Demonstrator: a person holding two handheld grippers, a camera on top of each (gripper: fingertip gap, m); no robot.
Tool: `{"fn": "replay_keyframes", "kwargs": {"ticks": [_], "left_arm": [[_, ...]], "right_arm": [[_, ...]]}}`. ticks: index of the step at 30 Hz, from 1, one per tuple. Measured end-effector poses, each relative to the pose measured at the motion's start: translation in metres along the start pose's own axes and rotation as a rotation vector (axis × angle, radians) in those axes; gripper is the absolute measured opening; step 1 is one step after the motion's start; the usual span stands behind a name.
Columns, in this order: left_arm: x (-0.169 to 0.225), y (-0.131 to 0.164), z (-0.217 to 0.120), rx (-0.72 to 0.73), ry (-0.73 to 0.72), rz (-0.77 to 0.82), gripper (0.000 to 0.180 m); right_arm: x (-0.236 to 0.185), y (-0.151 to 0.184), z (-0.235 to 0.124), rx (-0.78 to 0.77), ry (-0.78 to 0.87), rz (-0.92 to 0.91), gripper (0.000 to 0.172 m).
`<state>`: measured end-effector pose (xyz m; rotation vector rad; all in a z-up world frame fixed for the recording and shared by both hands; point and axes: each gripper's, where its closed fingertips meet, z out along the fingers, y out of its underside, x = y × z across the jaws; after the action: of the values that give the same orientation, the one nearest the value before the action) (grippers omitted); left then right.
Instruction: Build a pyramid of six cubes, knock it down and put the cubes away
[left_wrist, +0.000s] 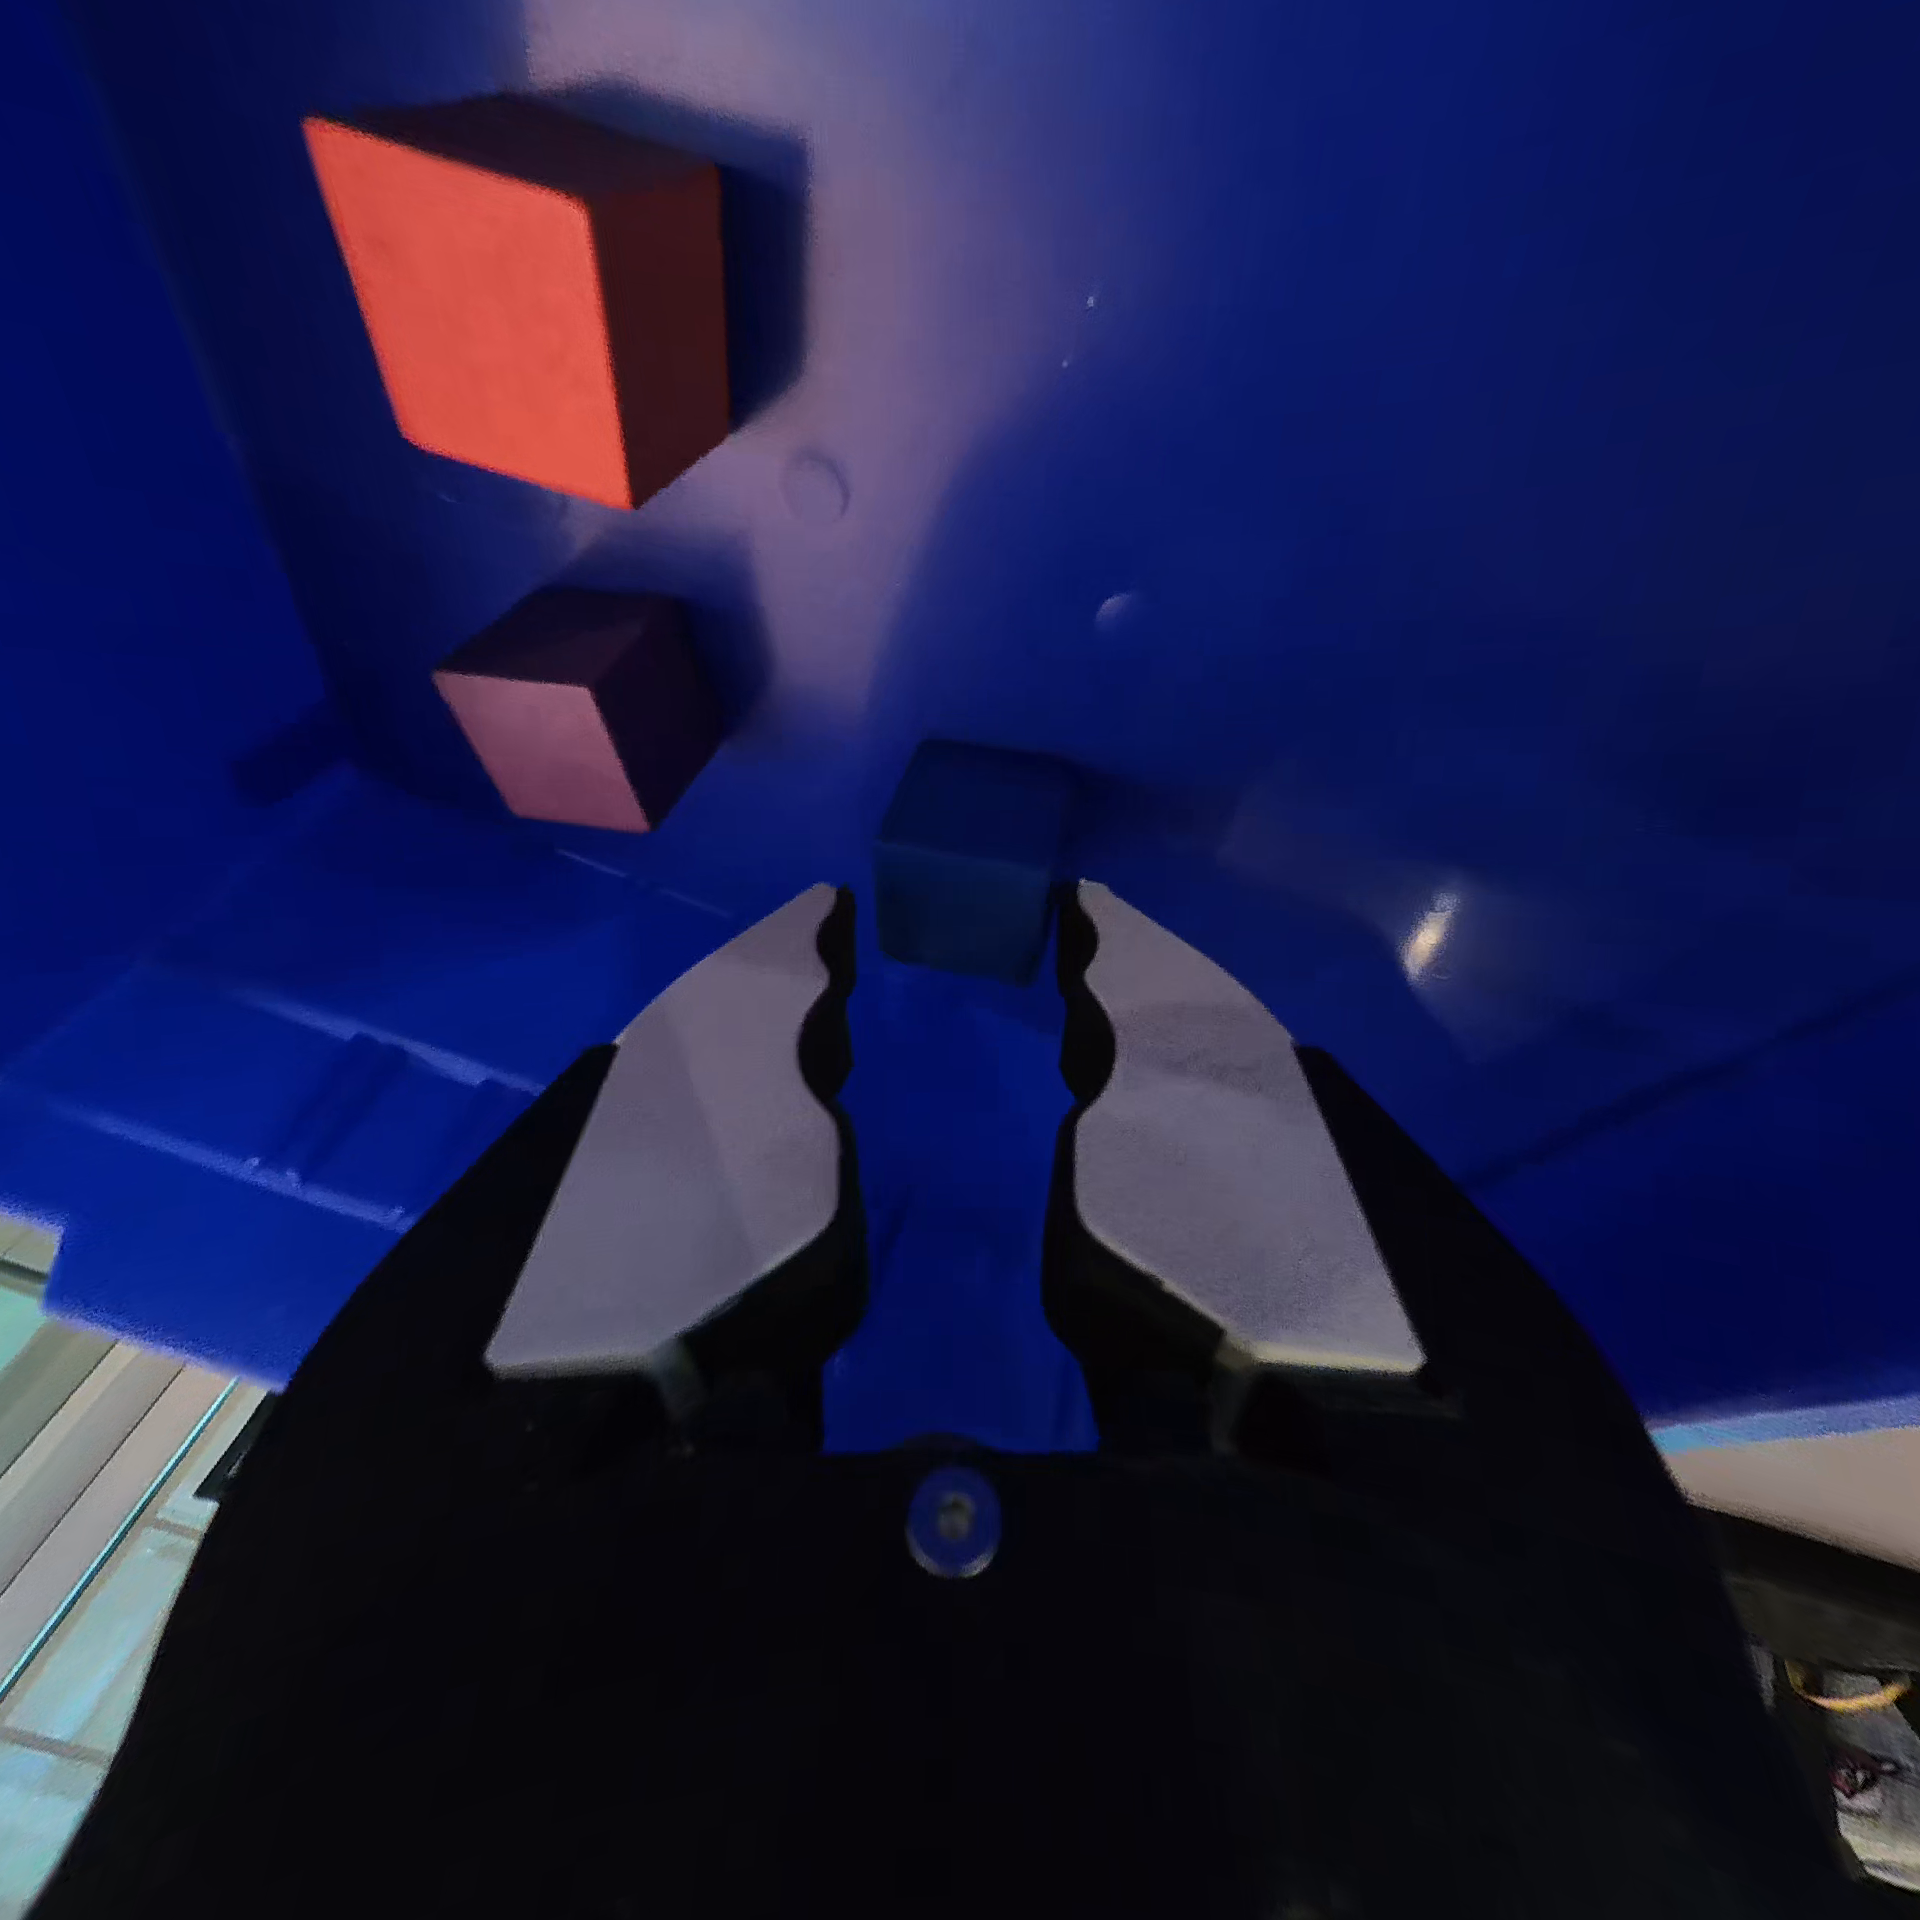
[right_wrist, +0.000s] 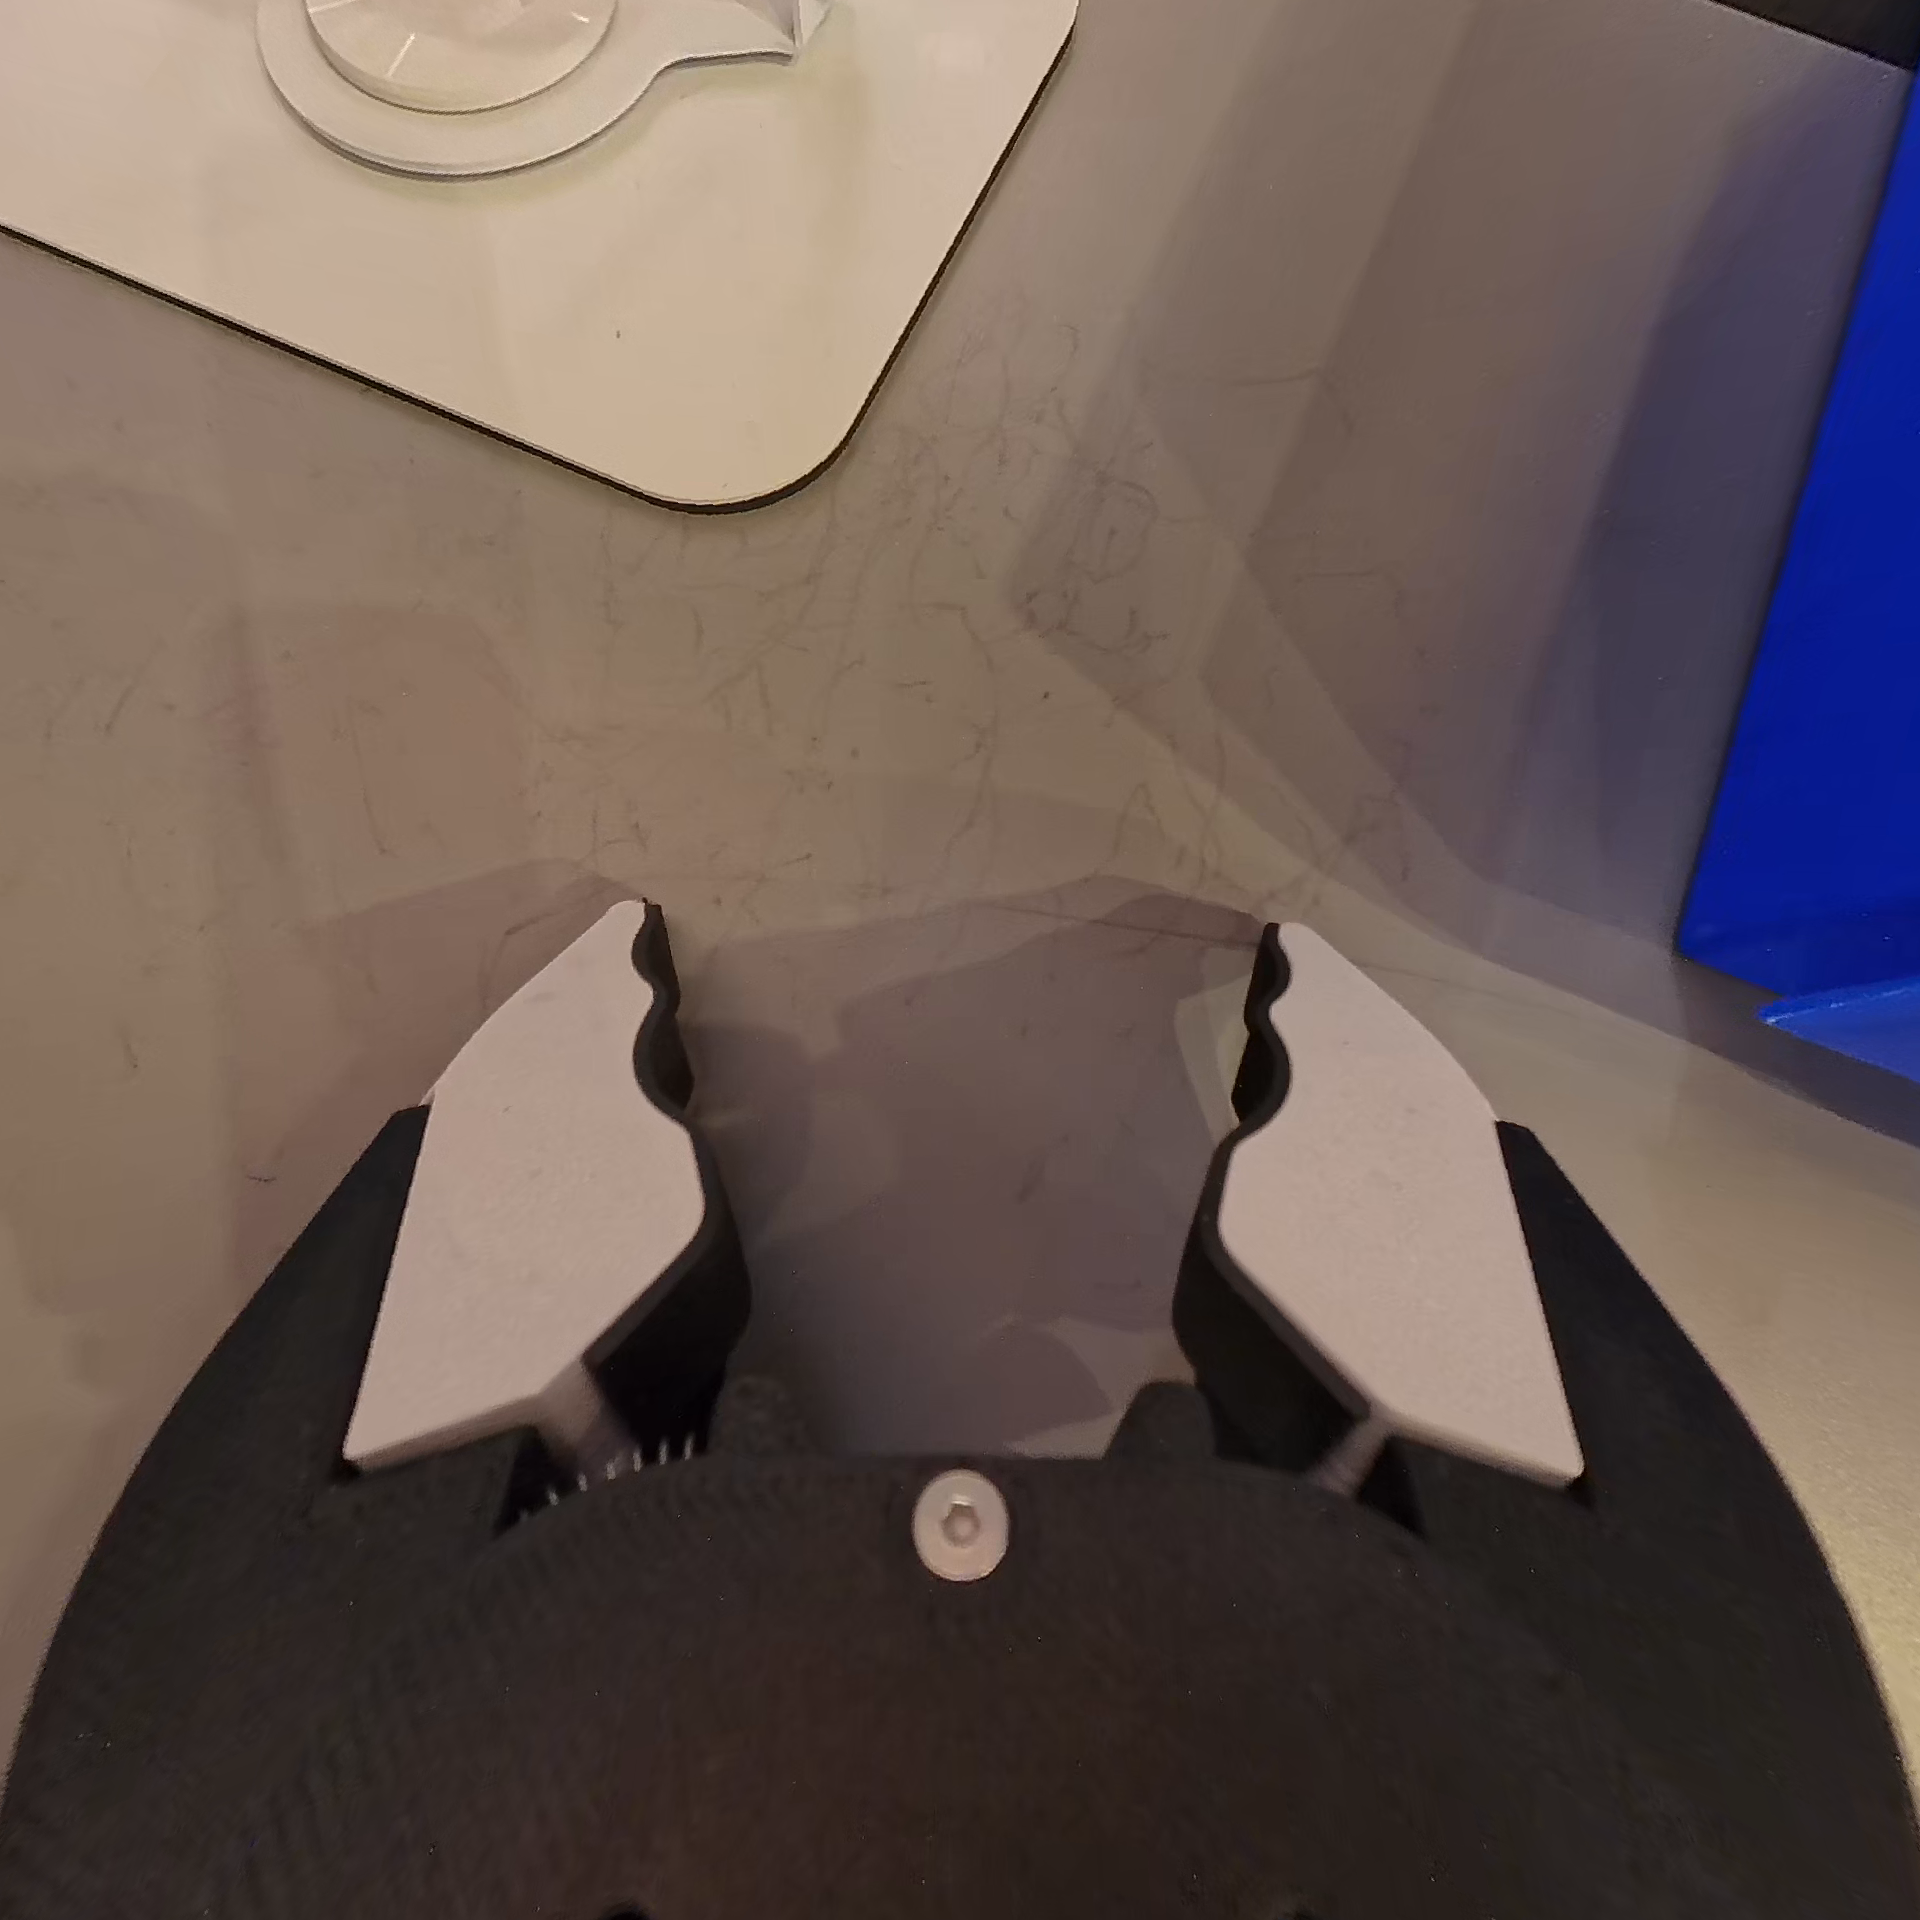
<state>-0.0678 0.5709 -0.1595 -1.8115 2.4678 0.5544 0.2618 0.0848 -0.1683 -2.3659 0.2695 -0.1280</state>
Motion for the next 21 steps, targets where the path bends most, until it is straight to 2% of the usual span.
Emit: {"fn": "replay_keyframes", "kwargs": {"ticks": [1, 7, 12, 17, 21], "left_arm": [[0.001, -0.001, 0.0, 0.003, 0.008, 0.0, 0.032], [0.003, -0.003, -0.005, 0.05, 0.008, -0.025, 0.03], [0.021, 0.011, -0.043, 0.111, -0.033, -0.092, 0.029], [0.08, 0.019, -0.104, 0.188, -0.089, -0.115, 0.029], [0.155, -0.008, -0.136, 0.283, -0.057, -0.078, 0.029]], "right_arm": [[0.0, 0.0, 0.0, 0.0, 0.0, 0.0, 0.105], [0.0, 0.0, 0.0, 0.0, -0.001, 0.001, 0.105], [0.0, 0.0, 0.0, 0.0, -0.001, 0.001, 0.105], [0.0, 0.0, 0.0, 0.0, 0.0, 0.002, 0.105], [0.0, 0.0, 0.0, 0.001, 0.001, 0.002, 0.105]]}}
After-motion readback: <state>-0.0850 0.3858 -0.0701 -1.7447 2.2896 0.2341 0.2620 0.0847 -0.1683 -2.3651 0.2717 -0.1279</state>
